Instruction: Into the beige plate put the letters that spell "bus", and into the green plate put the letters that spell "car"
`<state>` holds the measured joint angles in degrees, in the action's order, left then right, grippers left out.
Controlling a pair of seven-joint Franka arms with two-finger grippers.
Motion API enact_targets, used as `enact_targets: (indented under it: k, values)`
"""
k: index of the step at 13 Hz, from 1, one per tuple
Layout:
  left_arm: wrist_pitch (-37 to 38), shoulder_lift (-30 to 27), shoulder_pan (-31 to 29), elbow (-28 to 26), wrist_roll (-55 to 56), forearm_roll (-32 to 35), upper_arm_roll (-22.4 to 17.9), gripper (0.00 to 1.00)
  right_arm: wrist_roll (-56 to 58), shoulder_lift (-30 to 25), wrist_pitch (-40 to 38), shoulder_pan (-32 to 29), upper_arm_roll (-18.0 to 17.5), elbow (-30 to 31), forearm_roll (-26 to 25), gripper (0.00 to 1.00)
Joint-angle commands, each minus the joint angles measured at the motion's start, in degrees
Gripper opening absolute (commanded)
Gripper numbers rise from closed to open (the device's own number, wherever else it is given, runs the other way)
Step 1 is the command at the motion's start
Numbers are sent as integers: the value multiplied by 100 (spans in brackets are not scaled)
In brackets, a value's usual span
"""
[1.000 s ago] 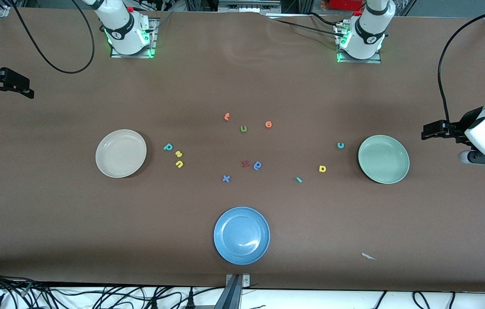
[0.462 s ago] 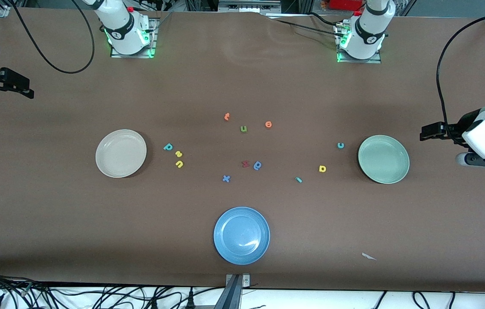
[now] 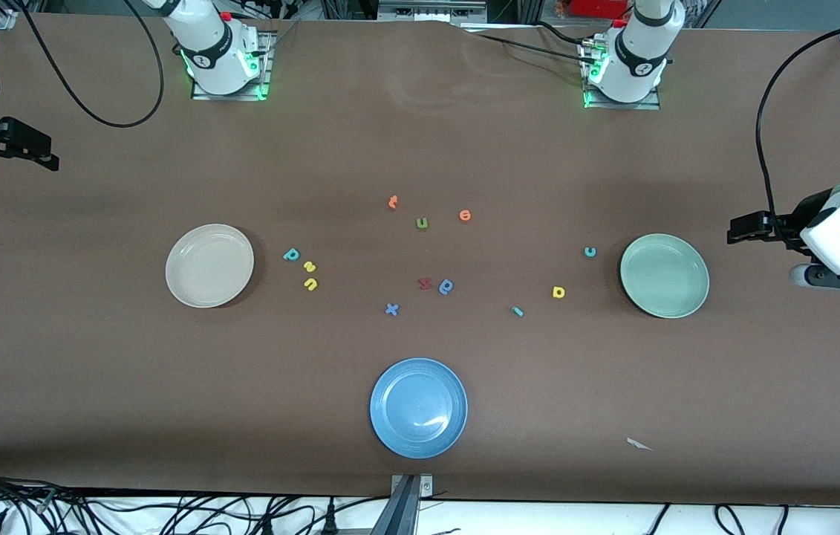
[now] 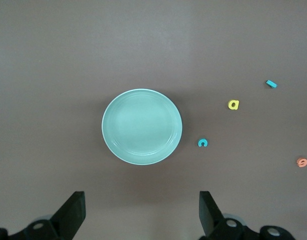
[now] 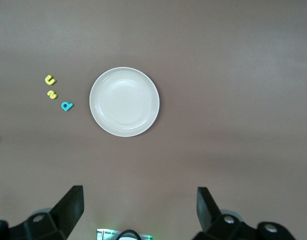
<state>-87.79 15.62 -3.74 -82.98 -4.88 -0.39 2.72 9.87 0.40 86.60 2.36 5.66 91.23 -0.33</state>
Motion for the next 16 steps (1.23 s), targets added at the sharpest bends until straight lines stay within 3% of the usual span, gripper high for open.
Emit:
enact_targets:
  k: [1, 9, 16]
  values:
    - [-1, -42, -13, -52, -83, -163, -18, 100, -82, 13, -56, -34, -21, -44, -37, 100]
    - [-369, 99, 232, -595, 495, -717, -18, 100, -47, 39, 32, -25, -30, -70, -11, 100]
    - [-2362, 108, 812, -2325, 1620, -664, -18, 100, -3, 425, 225, 10, -100, -71, 103, 100]
